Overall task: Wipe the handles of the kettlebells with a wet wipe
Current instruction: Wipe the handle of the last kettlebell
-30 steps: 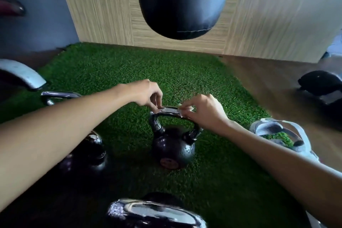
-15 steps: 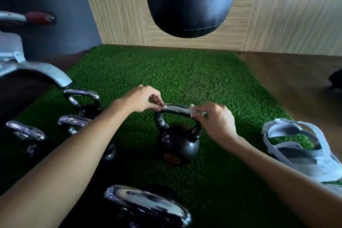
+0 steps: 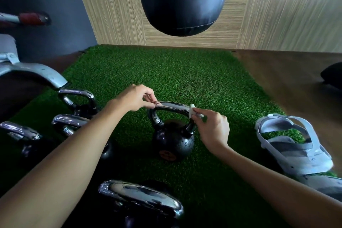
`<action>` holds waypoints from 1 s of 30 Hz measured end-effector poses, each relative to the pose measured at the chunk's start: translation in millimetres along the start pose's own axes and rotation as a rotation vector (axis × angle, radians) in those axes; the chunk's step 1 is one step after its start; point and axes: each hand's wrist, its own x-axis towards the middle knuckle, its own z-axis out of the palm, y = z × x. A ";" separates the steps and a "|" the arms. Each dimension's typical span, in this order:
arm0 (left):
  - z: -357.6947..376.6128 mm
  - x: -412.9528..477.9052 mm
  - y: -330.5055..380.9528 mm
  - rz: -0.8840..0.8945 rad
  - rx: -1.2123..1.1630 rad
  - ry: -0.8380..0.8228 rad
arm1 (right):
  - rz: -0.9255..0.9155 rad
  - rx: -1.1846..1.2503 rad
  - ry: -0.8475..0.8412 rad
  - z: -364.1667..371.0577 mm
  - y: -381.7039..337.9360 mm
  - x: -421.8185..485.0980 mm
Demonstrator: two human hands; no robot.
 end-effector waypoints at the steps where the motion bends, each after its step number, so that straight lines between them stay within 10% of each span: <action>1: 1.8 -0.9 -1.2 0.004 -0.012 0.011 | 0.017 0.011 -0.006 -0.2 -0.3 1.7; 18: 13.9 -14.0 -4.2 -0.017 -0.125 0.111 | 0.515 0.518 -0.120 31.1 35.4 -27.2; 27: 2.9 -24.8 34.1 -0.152 0.104 0.124 | 0.261 0.448 -0.156 -15.1 8.9 -2.4; 30: -4.3 -29.7 63.2 -0.220 -0.261 0.151 | 0.099 0.446 -0.217 -33.2 -22.9 7.0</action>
